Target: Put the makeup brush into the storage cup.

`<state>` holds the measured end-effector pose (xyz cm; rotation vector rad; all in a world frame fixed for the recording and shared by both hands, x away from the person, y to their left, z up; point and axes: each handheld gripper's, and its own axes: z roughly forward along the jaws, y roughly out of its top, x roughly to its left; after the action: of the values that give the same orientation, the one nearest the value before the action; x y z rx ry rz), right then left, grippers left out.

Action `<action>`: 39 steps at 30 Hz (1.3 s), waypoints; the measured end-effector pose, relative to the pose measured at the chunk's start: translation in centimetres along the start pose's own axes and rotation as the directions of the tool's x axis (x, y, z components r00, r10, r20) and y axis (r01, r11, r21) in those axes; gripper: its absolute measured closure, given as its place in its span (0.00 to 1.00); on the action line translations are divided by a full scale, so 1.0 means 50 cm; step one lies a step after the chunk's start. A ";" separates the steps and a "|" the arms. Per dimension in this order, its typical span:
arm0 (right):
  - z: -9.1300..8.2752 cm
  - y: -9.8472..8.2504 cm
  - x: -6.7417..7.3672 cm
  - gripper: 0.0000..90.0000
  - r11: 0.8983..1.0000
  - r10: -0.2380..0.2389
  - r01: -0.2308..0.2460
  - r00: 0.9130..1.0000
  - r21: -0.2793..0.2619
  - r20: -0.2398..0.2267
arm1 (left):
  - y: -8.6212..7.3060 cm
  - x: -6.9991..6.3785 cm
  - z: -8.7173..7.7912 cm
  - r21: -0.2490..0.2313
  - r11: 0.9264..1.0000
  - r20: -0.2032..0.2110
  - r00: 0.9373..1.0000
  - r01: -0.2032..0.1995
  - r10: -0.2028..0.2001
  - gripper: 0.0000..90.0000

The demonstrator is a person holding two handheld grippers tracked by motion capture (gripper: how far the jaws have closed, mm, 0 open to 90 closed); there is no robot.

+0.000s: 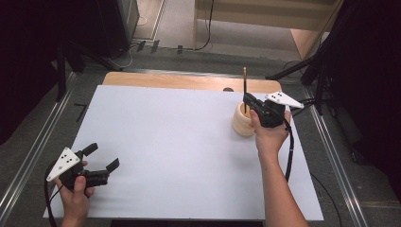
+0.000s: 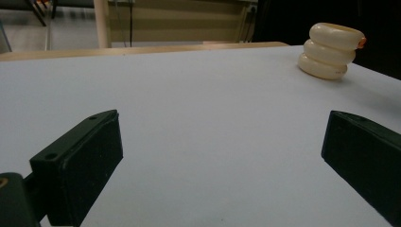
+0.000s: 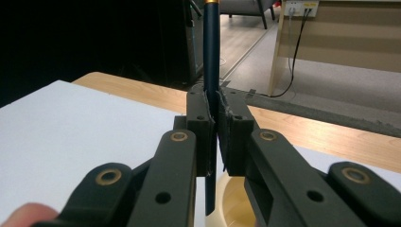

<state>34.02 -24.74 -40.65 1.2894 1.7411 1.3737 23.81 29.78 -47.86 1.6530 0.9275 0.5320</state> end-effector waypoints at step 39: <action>0.025 -0.077 -0.062 0.95 0.993 0.111 -0.115 0.990 0.039 0.090 | 0.000 0.002 -0.003 -0.002 1.000 -0.007 1.000 0.001 -0.001 0.01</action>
<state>35.00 -27.14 -45.04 1.4702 1.6697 1.3255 23.73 29.95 -47.81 1.6500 0.9324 0.5378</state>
